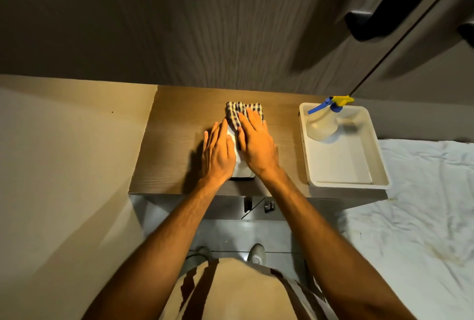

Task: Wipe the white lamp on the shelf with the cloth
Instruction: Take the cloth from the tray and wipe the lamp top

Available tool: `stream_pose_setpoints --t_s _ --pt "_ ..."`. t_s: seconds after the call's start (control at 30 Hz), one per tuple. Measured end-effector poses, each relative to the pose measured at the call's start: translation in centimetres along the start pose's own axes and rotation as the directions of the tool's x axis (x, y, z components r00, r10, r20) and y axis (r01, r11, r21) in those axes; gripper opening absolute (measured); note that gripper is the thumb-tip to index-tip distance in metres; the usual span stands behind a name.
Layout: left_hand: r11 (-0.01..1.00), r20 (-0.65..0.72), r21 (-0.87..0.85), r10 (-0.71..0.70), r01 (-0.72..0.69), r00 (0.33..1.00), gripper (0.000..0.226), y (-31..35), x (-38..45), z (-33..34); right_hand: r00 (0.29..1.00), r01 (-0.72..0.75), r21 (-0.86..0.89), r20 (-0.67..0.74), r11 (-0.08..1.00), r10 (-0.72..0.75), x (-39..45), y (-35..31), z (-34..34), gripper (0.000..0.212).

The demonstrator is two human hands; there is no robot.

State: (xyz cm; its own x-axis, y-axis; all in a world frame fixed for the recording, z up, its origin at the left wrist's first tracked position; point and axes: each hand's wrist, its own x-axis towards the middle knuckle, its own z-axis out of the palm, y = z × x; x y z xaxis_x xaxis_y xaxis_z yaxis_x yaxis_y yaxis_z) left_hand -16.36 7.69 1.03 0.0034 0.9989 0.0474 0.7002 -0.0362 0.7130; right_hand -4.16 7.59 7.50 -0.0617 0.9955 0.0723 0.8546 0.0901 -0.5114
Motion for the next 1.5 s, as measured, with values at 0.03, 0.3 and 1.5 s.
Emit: stream_pose_setpoints --t_s 0.03,0.3,1.5 --pt "1.0 -0.008 0.025 0.002 -0.002 1.0 0.065 -0.1 0.0 0.1 1.0 -0.003 0.032 -0.024 0.999 0.004 -1.0 -0.2 0.2 0.054" --pt "0.997 -0.037 0.066 0.031 -0.028 0.999 0.055 0.6 0.0 -0.5 0.999 0.039 -0.031 -0.009 0.999 -0.04 -3.7 -0.6 1.2 0.054" --pt "0.995 -0.023 0.097 -0.009 0.012 1.0 0.064 0.8 0.2 0.6 0.998 -0.025 0.083 -0.051 0.996 0.03 -1.2 0.6 -0.1 0.051"
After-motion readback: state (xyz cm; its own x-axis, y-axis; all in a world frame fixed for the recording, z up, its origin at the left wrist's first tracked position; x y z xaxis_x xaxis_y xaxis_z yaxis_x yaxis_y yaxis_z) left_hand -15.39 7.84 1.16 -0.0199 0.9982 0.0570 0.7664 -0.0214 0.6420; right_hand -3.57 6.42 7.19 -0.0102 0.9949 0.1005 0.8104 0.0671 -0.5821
